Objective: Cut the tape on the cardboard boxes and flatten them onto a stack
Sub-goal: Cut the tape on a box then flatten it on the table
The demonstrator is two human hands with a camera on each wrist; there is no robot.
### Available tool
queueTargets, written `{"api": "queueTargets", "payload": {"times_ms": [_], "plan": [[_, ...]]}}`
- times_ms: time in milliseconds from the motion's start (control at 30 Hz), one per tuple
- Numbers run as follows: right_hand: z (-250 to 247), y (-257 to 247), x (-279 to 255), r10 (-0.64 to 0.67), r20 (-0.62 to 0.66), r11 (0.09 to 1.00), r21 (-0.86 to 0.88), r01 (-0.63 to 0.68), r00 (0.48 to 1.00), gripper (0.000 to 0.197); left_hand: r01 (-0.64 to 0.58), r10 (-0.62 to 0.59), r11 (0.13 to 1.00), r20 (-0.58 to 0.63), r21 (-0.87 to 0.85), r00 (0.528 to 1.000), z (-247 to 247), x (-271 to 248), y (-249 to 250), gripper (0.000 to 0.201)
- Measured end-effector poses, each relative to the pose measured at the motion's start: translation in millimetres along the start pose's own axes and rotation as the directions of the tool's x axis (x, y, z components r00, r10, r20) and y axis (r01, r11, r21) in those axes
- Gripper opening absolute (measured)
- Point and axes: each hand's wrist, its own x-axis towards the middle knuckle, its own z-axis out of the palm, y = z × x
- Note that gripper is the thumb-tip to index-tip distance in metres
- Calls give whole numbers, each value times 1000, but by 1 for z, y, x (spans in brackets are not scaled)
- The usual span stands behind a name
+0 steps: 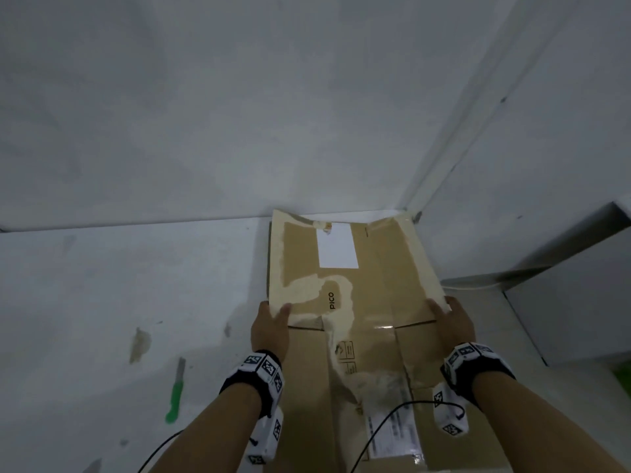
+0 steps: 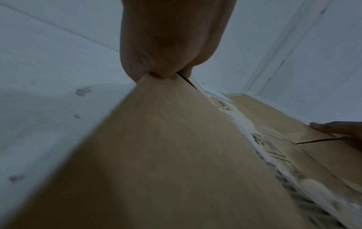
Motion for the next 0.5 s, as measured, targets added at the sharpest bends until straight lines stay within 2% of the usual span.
{"api": "queueTargets", "payload": {"times_ms": [133,200,267,333,400,433,500], "plan": [[8,-5,29,10,13,1000,11,-10,1000,46,43,-45,996,-27,-73,999,21,10,1,45],[10,-7,42,17,-20,998,67,-15,1000,51,37,-40,995,-31,-97,999,27,16,3,51],[10,-8,52,-12,-70,996,88,19,997,58,-13,12,998,-20,-63,1000,31,25,2,72],[13,-7,60,-96,-60,991,-96,90,994,64,-45,46,985,-2,165,999,35,28,1,94],[16,-7,61,-149,96,927,-332,172,984,69,-52,38,877,39,478,999,40,27,0,111],[19,-6,62,-140,175,898,-391,200,974,72,-52,22,824,60,564,998,43,26,-1,115],[25,-4,62,-101,249,909,-370,191,963,83,-55,0,766,84,640,996,46,28,-3,118]]}}
